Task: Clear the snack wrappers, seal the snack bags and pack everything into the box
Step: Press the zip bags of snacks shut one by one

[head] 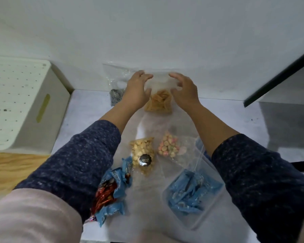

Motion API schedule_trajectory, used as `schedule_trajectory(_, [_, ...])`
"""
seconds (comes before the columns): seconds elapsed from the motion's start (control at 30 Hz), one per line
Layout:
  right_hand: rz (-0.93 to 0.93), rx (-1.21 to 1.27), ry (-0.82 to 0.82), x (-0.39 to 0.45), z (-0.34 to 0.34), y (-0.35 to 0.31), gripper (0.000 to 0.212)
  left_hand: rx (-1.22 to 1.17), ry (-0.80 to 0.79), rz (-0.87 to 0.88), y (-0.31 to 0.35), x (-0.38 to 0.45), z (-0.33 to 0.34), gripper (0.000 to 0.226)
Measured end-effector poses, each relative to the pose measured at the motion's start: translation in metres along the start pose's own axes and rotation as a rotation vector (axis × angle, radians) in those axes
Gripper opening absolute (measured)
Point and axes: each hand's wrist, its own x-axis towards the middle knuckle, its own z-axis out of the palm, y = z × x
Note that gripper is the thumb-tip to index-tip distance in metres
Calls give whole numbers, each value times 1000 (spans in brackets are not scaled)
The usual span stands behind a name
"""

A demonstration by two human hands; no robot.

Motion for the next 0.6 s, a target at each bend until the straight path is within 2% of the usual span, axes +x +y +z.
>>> schedule_trajectory(0.17, [-27,-105,3,-15,-11,5,61,74,-21,32,9,-8,-7,64])
schedule_trajectory(0.43, [35,-149,110,-90,-25,5,59,26,-90,394,34,-72,-1,65])
schedule_trajectory(0.53, [77,-190,155,-132,-22,13,58,47,-134,445,34,-109,13,73])
schedule_trajectory(0.6, [118,-201,145,-161,-18,23,59,21,-225,443,38,-134,23,78])
